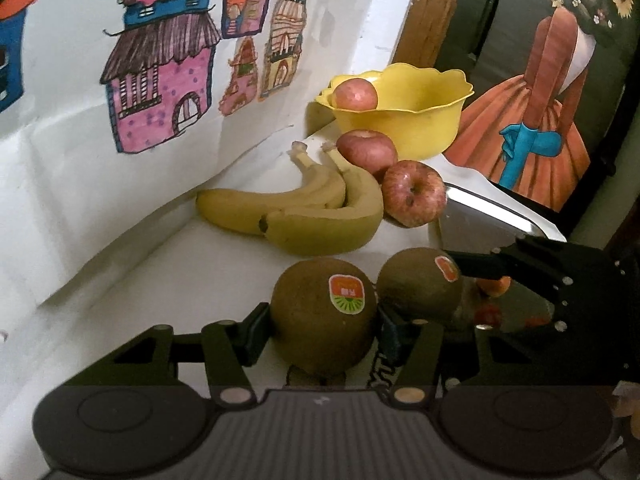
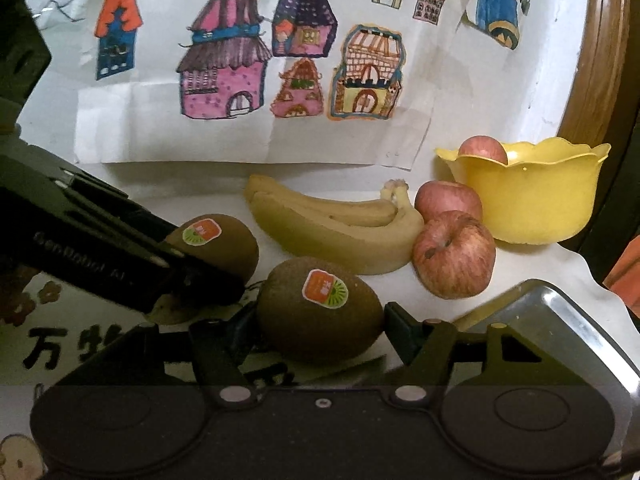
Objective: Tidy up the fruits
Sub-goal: 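Grasp one kiwi with the left gripper while the right gripper grasps the other kiwi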
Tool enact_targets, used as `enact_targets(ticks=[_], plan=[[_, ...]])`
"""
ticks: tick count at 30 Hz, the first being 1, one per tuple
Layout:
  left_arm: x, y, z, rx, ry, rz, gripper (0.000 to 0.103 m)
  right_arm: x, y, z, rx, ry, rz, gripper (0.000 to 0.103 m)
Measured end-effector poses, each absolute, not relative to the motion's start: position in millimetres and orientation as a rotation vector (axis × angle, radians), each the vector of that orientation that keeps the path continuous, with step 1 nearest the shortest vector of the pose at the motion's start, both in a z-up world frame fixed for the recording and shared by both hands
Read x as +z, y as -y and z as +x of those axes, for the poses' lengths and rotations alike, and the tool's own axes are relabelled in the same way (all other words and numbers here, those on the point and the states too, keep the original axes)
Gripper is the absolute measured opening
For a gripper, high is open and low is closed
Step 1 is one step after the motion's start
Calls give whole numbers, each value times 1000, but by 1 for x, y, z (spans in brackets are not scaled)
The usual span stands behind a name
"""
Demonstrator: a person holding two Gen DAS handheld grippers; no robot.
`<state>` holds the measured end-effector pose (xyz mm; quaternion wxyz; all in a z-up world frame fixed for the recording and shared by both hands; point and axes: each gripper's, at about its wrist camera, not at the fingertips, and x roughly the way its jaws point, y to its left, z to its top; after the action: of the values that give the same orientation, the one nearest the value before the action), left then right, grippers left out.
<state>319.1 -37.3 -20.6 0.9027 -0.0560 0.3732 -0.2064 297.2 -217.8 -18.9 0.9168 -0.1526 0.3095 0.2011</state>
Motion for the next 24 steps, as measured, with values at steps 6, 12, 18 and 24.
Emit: enact_targets(ticks=[6, 12, 18, 24], plan=[[-11, 43, 301, -429, -759, -118, 60, -4, 233, 263, 395, -593, -275, 68], [3, 61, 286, -457, -733, -111, 60, 18, 264, 225, 324, -532, -240, 68], [17, 89, 273, -499, -699, -110, 60, 29, 311, 201, 189, -526, -227, 68], [20, 125, 265, -559, -694, -103, 60, 26, 355, 189, 88, -545, -210, 68]])
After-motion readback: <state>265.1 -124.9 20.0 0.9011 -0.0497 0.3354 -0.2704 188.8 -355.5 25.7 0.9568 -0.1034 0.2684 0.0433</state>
